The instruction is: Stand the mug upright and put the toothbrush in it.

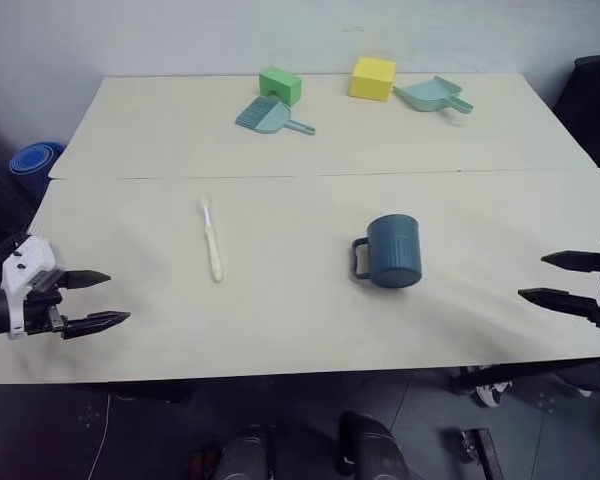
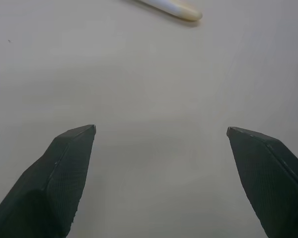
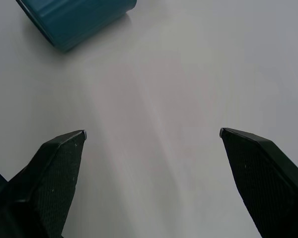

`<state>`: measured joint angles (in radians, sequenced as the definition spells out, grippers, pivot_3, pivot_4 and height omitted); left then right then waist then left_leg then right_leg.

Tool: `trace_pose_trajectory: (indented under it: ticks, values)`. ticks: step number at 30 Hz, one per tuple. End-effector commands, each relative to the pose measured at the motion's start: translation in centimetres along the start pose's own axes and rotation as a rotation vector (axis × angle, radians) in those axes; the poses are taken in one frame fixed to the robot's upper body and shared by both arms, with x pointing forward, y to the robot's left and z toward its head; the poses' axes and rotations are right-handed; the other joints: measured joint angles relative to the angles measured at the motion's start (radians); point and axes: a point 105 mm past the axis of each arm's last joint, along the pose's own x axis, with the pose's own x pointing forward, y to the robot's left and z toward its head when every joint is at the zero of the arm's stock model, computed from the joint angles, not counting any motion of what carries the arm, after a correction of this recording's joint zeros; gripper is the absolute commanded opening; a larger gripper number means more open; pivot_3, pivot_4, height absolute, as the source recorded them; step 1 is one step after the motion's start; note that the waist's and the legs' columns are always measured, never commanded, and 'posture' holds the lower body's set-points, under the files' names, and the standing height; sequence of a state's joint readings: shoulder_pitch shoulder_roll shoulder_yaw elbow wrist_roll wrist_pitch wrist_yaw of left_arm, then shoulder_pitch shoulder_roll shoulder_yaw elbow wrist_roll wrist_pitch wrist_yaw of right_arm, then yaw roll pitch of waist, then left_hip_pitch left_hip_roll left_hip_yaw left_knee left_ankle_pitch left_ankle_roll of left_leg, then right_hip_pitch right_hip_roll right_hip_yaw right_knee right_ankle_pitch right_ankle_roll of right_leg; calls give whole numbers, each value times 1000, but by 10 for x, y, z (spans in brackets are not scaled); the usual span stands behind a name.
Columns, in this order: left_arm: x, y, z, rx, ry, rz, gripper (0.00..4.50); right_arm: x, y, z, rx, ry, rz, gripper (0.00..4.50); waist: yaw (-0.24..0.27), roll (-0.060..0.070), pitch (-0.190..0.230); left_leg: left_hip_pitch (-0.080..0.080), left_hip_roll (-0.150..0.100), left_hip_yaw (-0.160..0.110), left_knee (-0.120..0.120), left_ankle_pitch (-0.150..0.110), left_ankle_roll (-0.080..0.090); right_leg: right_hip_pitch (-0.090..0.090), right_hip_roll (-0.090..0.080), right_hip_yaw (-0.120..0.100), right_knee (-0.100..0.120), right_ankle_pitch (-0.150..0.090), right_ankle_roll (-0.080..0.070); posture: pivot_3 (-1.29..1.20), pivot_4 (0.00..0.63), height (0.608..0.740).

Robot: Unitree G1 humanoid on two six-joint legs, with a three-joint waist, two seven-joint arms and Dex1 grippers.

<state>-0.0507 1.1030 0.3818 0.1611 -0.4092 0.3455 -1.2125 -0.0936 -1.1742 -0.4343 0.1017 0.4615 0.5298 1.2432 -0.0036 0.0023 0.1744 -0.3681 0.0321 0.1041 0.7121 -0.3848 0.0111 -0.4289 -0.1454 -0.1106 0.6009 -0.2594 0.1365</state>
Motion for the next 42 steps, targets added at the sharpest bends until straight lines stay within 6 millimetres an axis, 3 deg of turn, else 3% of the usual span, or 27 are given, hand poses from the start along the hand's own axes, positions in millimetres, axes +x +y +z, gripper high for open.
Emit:
trace_pose_trajectory:
  ticks: [1,15,19,23,26,29,31,34,38,42]
  values:
    - [-3,1,9,37,-21,18,4490,-3,0,9,-34,-9,-8,4500,0,0,0,0,0,0,0,0,0,0,0,0,0,0,0,0,150,740]
    - [5,-1,17,12,-86,60,4490,3,-5,6,-13,-10,-68,4500,1,0,0,0,0,0,0,0,0,0,0,0,1,0,0,0,150,740]
    - [10,-5,28,-2,-118,35,4490,6,-6,9,-4,12,-122,4500,1,0,0,0,0,0,1,0,0,0,0,0,1,0,0,0,150,740]
    - [18,-24,60,31,-176,-94,4490,10,9,39,13,-41,-122,4500,2,0,0,0,0,-1,2,0,0,0,0,0,2,0,0,0,150,740]
    - [25,-55,97,85,-237,-291,4490,19,39,75,24,-107,-55,4500,2,0,0,0,0,-2,2,0,-1,0,0,0,3,0,0,0,150,740]
    - [33,-69,122,142,-283,-394,4499,26,61,109,56,-196,5,4315,3,0,0,-1,0,-4,3,-1,-1,0,0,0,6,0,0,0,150,740]
    - [40,-75,133,189,-300,-446,4500,41,82,128,70,-222,72,3952,2,0,0,0,0,-4,3,-1,-1,0,0,0,6,0,0,0,150,740]
    - [49,-82,141,238,-304,-512,4500,65,101,137,90,-196,93,2991,-1,0,0,0,0,-4,3,-1,-2,-1,0,0,8,0,0,0,150,740]
    - [63,-85,148,287,-303,-562,4500,106,114,142,168,-181,96,2991,1,0,0,-2,0,-4,3,-1,-2,-3,0,-1,10,0,0,0,150,740]
    - [78,-82,152,328,-293,-578,4500,144,124,118,192,-39,43,2991,4,0,0,-2,-1,-5,4,-1,-2,-2,0,-2,10,0,0,0,150,740]
